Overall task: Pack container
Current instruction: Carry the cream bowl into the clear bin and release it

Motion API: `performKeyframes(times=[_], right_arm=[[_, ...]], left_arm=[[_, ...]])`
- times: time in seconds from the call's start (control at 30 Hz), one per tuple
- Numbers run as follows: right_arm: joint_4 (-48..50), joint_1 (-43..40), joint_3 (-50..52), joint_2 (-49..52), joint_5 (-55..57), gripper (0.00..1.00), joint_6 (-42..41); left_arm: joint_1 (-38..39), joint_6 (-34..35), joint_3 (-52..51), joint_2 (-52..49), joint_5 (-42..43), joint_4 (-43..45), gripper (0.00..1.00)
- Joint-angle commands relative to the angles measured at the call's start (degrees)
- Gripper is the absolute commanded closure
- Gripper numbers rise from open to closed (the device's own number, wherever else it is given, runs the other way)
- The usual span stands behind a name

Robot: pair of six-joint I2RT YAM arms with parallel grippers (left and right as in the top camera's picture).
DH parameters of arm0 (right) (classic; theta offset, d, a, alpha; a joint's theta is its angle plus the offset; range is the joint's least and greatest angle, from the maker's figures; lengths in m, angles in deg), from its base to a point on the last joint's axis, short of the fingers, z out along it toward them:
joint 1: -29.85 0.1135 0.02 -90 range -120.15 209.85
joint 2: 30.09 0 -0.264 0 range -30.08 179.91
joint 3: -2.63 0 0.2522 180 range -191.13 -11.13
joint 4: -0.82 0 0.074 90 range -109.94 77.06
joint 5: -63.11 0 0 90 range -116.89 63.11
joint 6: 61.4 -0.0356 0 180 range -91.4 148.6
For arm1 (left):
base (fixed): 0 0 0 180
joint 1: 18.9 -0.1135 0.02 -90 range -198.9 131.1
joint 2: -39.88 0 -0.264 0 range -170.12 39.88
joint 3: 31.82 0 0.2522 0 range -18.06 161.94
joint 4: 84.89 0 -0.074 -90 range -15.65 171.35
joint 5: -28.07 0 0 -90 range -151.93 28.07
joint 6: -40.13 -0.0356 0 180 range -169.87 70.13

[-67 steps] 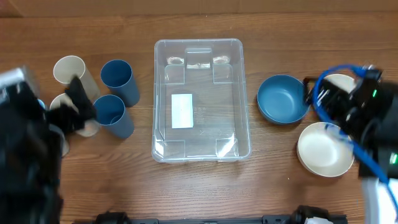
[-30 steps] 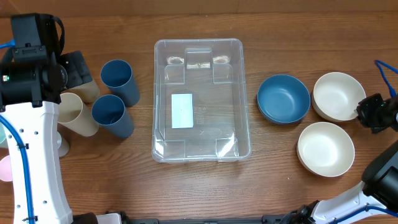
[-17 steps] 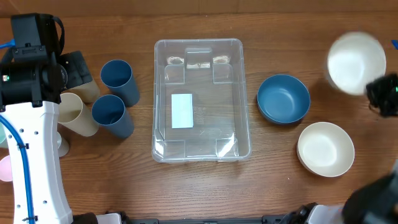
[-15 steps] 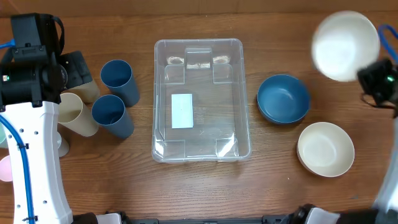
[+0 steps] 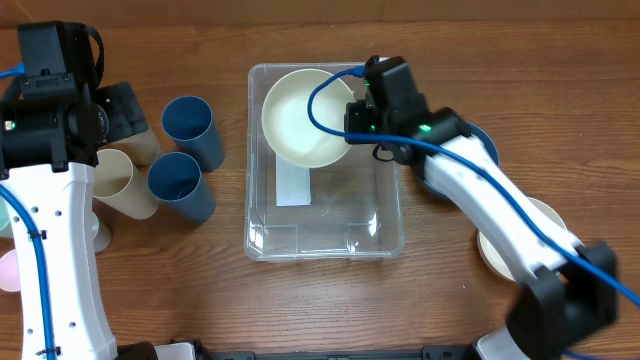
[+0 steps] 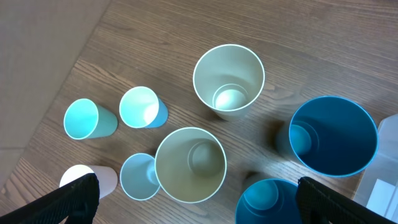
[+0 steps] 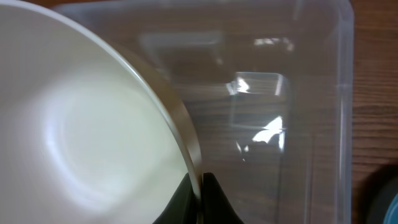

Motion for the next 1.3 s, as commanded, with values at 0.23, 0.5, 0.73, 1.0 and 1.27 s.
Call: performKeyframes(times=[0.23,0.5,0.73,1.0,1.27], right_arm=[[7.0,-3.1,-1.3,7.7,-1.4,0.62,1.7],[2.0,-3.7,-7.4,-1.7,-2.8,0.36,2.6],[-19.4,-18.3,-7.5,-20.4,3.3,0.2,-1.8],[-39.2,-51.9,-2.9,-23.3,3.8,0.0,-4.3],[-30.2,-64.7,18.8,-23.2,-1.9,0.0,-4.4]], left_arm=[[-0.3,-1.1,1.5,-0.2,-0.8,0.1,0.0],[-0.3,-1.1,1.5,-0.2,-0.8,0.1,0.0],[-0.3,-1.1,1.5,-0.2,-0.8,0.1,0.0],[-0.3,-1.1,1.5,-0.2,-0.8,0.1,0.0],[-0.3,-1.1,1.5,-0.2,-0.8,0.1,0.0]])
